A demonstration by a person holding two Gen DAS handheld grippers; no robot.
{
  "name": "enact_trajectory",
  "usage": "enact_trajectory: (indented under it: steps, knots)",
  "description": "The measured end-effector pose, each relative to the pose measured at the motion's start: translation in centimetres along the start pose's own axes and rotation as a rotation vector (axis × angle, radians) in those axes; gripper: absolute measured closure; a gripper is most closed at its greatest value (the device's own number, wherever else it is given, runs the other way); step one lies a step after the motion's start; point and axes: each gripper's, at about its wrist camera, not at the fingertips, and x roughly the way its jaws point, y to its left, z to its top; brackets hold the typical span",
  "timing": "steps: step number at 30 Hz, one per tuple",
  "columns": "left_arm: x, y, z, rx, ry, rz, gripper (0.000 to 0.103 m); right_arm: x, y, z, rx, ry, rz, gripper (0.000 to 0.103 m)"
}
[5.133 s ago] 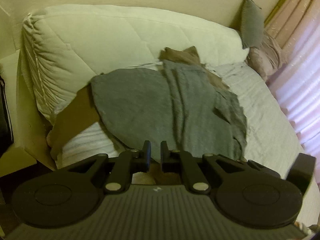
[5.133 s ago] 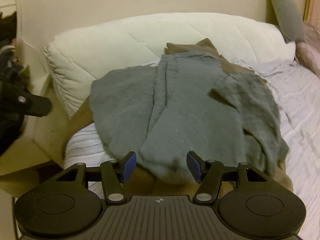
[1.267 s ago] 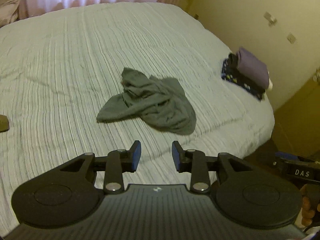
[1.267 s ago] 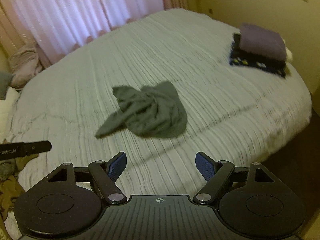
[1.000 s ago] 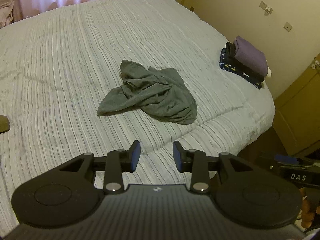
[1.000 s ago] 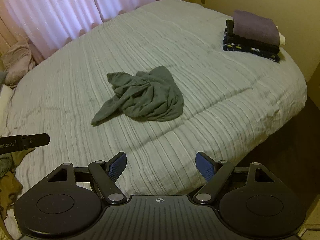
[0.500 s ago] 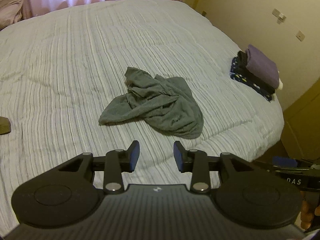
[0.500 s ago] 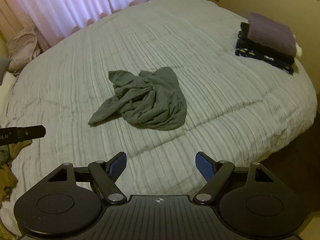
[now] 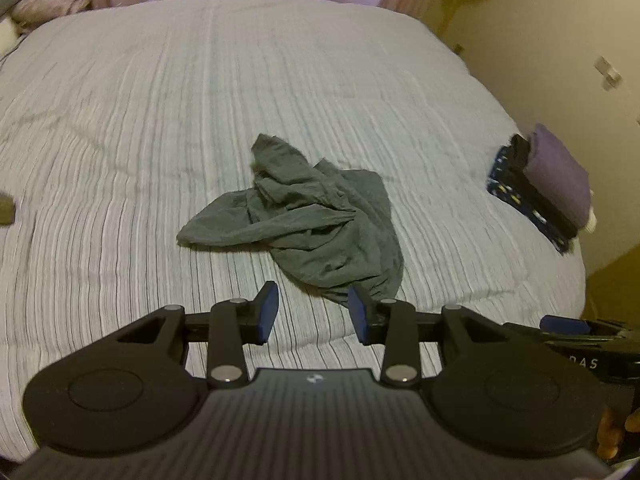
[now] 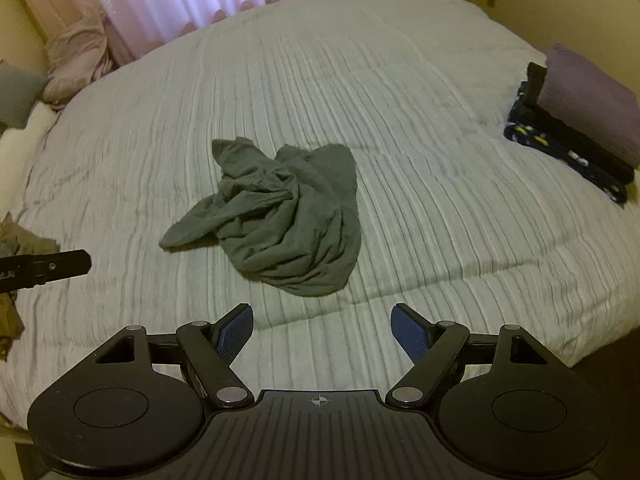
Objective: Fold clothes
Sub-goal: 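Move both tools toward the crumpled grey shirt on the bed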
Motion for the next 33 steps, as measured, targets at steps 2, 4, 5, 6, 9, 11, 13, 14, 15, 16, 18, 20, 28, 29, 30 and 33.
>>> enact_trajectory:
  steps: [2,4,5,6,9,11,13,14,15,16,18,20,28,29,30,33]
  knots:
    - [0.4,0.0,-0.3,-0.028,0.008,0.022,0.070,0.7,-0.6,0.3,-0.020,0.025,0.004,0.024]
    - [0.8,0.1,-0.6,-0.056,0.016,0.044,0.070,1.4,-1.0,0.7,-0.040,0.044,0.009,0.024]
    - [1.0,0.1,-0.8,-0.071,0.020,0.055,0.070,1.7,-1.2,0.9,-0.047,0.051,0.013,0.024]
    - [1.2,0.1,-0.9,-0.082,0.025,0.064,0.070,1.9,-1.2,1.1,-0.050,0.057,0.015,0.024]
    - [1.4,0.5,-1.1,-0.089,0.037,0.081,0.070,2.6,-1.3,1.5,-0.057,0.070,0.026,0.024]
    - [1.5,0.8,-1.0,-0.093,0.042,0.089,0.070,3.2,-1.0,1.8,-0.063,0.080,0.030,0.024]
    - [1.6,1.2,-0.9,-0.098,0.046,0.094,0.070,3.8,-0.6,2.1,-0.073,0.090,0.030,0.024]
    - [1.6,1.5,-0.8,-0.101,0.047,0.096,0.070,4.1,-0.3,2.2,-0.078,0.095,0.029,0.024]
    - [1.7,1.8,-0.7,-0.101,0.050,0.096,0.070,4.4,-0.1,2.3,-0.080,0.098,0.028,0.024]
    - [1.9,2.2,-0.6,-0.101,0.054,0.096,0.070,4.7,0.2,2.4,-0.079,0.099,0.027,0.024]
    - [2.4,3.0,-0.1,-0.100,0.064,0.094,0.070,5.1,0.7,2.8,-0.070,0.098,0.021,0.024]
    - [3.0,4.0,0.8,-0.097,0.071,0.087,0.070,5.6,1.0,3.1,-0.050,0.101,0.008,0.024]
    - [5.8,8.7,5.2,-0.070,0.065,0.044,0.069,8.7,1.4,5.0,0.039,0.104,-0.089,0.024]
    - [6.4,9.4,5.7,-0.066,0.068,0.042,0.069,9.1,1.4,5.1,0.049,0.098,-0.096,0.024]
    - [7.0,10.0,6.1,-0.061,0.070,0.042,0.069,9.6,1.5,5.2,0.053,0.093,-0.101,0.024]
    - [8.8,11.8,7.0,-0.063,0.091,0.052,0.069,11.6,2.1,5.5,0.036,0.094,-0.113,0.024]
